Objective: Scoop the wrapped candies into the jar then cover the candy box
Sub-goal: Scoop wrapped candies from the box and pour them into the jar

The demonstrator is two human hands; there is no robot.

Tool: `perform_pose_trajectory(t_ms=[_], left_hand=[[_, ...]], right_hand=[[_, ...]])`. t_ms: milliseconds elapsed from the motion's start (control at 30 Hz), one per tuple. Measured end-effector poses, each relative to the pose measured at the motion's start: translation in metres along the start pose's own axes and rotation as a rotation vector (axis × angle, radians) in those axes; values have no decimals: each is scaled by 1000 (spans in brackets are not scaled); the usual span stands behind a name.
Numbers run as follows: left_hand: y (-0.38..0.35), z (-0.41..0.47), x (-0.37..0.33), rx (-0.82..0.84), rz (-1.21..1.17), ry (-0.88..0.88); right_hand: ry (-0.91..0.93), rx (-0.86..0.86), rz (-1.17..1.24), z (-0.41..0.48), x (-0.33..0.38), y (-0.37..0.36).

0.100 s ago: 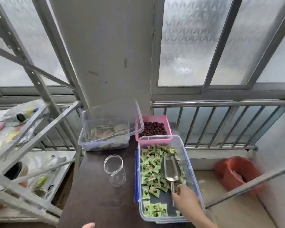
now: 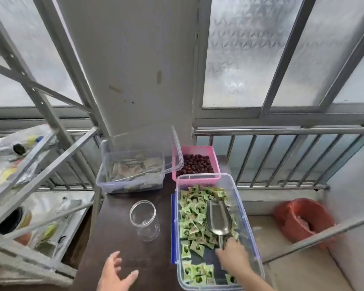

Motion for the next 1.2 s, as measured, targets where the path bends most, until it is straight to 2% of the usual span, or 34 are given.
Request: perform_pose_trajectory(t_ms=[33, 167, 333, 400, 533, 667, 933, 1100, 1200], left_hand=[[2, 5, -10, -59, 20, -43], [-13, 31, -54, -55, 20, -66], [-32, 48, -79, -14, -18, -116], [-38, 54, -82, 22, 4, -107], [-35, 54, -89, 32, 76, -153], [-32, 43, -94, 58, 111, -222], [-34, 24, -114, 110, 190, -309], [-32, 9, -125, 124, 215, -336], [-30, 1, -130, 119, 256, -359]], right_hand=[[-47, 9, 5, 3, -2, -3], [-151, 19, 20, 17, -10, -7], [-118, -17, 298, 6, 2, 9], [-90, 31, 261, -9, -4, 26], [-52, 218, 35, -49, -20, 56], [-71, 357, -67, -62, -24, 51], [-73, 134, 79, -24, 0, 2], [-65, 6, 319, 17, 27, -43], [-42, 8, 471, 50, 39, -62]])
Point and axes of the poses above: each hand's wrist, its own z-axis towards the middle knuckle, its own y-axis out of the back of the hand, x = y × z, the point moved 10 cm from there along z, towards the middle knuckle, and after that the axes turned 9 degrees about y, right-handed, at the moved point
